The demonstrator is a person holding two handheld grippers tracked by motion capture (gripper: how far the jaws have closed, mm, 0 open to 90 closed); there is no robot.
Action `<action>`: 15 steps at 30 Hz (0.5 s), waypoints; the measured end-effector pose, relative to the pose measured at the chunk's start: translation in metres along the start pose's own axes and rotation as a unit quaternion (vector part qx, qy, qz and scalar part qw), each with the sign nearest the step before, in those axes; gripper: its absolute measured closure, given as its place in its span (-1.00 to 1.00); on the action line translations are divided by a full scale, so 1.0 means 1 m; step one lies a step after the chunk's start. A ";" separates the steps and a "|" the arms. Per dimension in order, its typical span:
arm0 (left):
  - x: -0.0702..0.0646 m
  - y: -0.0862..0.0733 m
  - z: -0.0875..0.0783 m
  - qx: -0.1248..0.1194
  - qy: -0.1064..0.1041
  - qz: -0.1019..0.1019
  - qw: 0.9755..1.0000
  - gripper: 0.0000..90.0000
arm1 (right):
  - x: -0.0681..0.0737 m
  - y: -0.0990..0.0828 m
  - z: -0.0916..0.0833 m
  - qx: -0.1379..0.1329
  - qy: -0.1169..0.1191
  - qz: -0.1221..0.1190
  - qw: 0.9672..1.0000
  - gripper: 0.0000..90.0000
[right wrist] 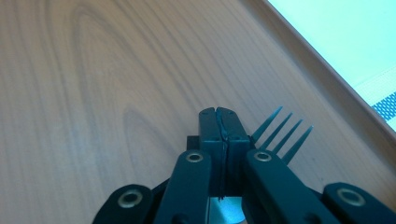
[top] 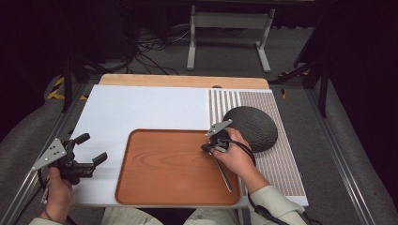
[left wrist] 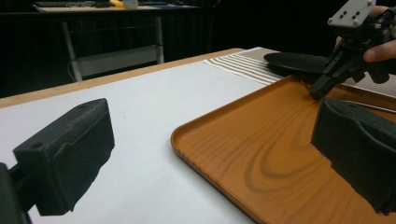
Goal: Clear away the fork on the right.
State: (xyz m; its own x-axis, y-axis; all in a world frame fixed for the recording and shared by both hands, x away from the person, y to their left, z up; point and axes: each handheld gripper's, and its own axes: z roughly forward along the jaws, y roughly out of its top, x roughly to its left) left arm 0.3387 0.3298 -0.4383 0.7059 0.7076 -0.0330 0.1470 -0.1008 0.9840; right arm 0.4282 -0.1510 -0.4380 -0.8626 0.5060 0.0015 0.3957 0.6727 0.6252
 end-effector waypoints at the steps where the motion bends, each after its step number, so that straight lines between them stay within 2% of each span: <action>1: 0.000 0.000 0.000 0.000 0.000 0.000 1.000 -1.00 | 0.000 0.000 0.000 0.001 -0.001 -0.004 1.000 0.99; 15: 0.000 0.000 0.000 0.001 0.000 0.002 1.000 -1.00 | -0.010 -0.005 -0.004 0.010 -0.027 0.002 1.000 0.99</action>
State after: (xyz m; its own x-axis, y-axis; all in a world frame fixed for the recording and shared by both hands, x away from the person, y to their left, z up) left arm 0.3387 0.3301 -0.4379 0.7064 0.7072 -0.0300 0.1457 -0.1038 0.9839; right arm 0.4340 -0.1615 -0.4381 -0.8425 0.5374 -0.0379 0.4064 0.6802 0.6101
